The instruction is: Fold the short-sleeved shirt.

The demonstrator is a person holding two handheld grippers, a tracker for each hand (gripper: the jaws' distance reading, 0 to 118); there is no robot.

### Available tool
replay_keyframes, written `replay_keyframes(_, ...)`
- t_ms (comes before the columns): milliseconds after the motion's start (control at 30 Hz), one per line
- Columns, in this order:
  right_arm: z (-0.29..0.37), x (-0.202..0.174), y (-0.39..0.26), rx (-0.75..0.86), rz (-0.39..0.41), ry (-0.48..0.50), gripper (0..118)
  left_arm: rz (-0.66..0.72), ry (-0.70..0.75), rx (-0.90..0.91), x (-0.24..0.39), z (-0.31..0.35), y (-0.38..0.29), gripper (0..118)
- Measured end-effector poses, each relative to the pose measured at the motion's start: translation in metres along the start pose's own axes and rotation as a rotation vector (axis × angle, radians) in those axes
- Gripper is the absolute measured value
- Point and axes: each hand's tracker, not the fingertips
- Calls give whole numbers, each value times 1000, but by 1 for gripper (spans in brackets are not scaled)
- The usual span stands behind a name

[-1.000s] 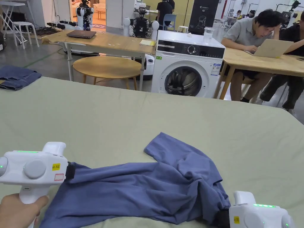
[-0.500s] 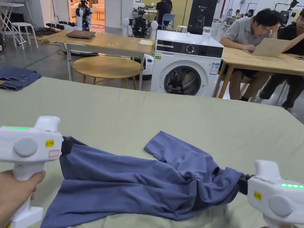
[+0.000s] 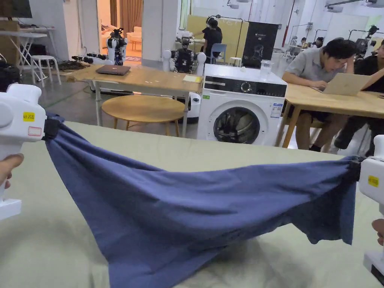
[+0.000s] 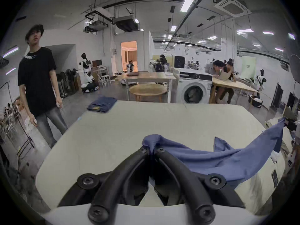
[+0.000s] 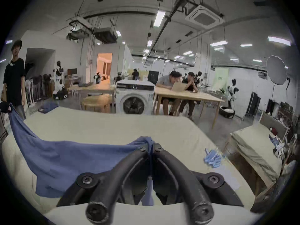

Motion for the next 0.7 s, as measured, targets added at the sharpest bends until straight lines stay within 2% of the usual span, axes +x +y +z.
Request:
replay_keyframes(100,-4,2,28,42,-6,-17,2,13,25,16,-15,0,20,0)
replay_keyframes(367,-27,-2,109,123,65,-62,2,54,55,83,-29,1,83,0)
replay_keyframes(700,-55,-7,179,182,29,-94,2,63,67,169,-19,0,150,0)
